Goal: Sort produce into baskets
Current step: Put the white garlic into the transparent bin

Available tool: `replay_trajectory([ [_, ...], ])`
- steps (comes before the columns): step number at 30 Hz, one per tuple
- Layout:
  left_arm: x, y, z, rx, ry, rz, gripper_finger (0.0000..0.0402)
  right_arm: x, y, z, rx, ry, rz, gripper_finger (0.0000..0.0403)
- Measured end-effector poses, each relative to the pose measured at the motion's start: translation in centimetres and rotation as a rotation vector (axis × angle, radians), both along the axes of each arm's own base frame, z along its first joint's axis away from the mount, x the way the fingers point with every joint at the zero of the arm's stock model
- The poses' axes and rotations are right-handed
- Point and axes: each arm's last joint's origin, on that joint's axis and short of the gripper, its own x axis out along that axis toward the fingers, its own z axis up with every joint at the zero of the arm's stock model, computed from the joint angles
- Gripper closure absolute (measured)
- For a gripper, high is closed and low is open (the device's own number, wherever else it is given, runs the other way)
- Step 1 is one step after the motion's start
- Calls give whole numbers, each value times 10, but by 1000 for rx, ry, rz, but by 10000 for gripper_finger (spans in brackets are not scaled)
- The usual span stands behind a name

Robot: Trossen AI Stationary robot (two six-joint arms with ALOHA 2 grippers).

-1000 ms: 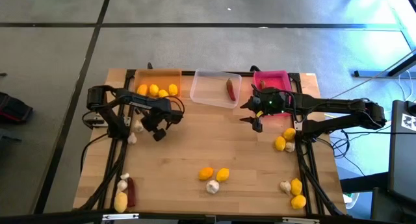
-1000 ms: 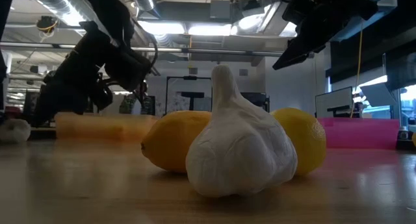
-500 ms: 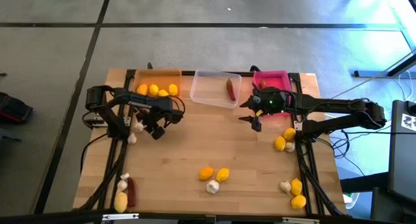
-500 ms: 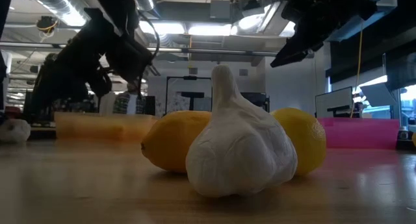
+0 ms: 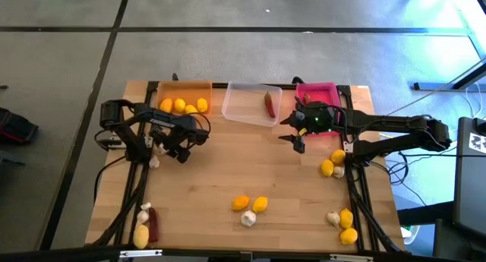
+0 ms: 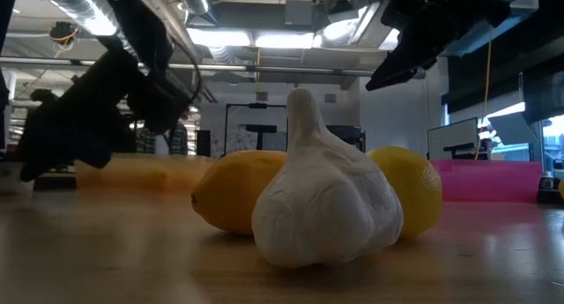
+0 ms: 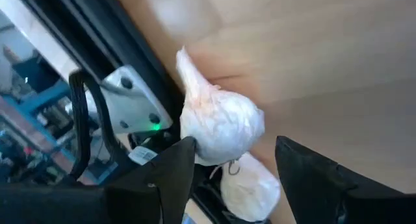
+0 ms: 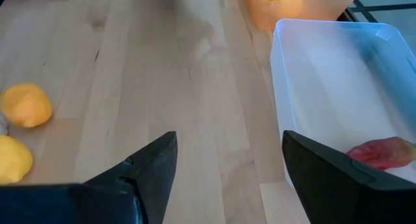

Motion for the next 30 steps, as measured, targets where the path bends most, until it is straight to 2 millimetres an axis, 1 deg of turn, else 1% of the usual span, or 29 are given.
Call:
replay_trajectory([
  [3,-6,0,-4,-48,13,-1,195,0,0,0,1,2,0,132],
  [6,-7,0,-5,-78,11,-16,210,0,0,0,-2,6,-5,132],
  [15,-9,1,-5,-107,16,-75,315,0,0,-1,-4,7,-6,132],
  [18,-8,1,-4,-137,11,-121,338,0,0,0,-1,0,-10,132],
  [23,-3,-1,1,-130,-5,-166,344,-1,0,-1,32,14,-13,132],
  [26,3,-5,10,-110,-63,-208,344,-3,1,-4,35,43,-18,132],
  [30,10,-11,25,-78,-161,-242,355,-4,1,-6,41,71,-22,132],
])
